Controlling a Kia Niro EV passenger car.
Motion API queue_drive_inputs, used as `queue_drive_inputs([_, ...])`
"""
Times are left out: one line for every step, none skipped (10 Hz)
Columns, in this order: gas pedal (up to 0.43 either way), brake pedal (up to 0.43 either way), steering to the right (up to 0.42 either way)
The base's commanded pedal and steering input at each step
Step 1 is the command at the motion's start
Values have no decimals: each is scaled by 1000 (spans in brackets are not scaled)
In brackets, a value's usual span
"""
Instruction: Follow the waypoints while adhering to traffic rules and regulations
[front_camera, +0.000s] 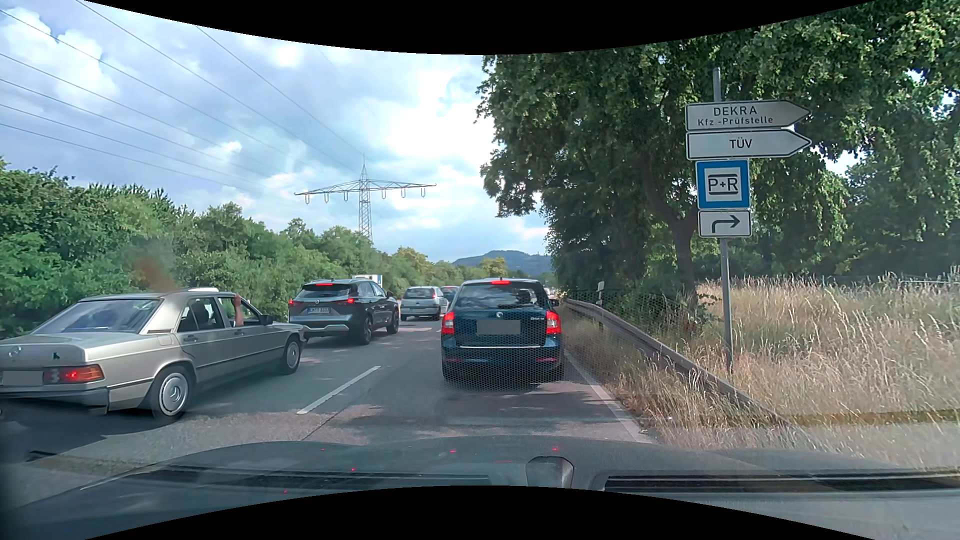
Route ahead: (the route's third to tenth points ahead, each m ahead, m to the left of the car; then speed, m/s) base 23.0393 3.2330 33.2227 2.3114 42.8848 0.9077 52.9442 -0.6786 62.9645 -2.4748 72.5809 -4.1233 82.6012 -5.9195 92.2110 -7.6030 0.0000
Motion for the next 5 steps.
queue_drive_inputs([0, 220, 0])
queue_drive_inputs([0, 220, 0])
queue_drive_inputs([0, 226, 0])
queue_drive_inputs([0, 226, 0])
queue_drive_inputs([0, 226, 0])
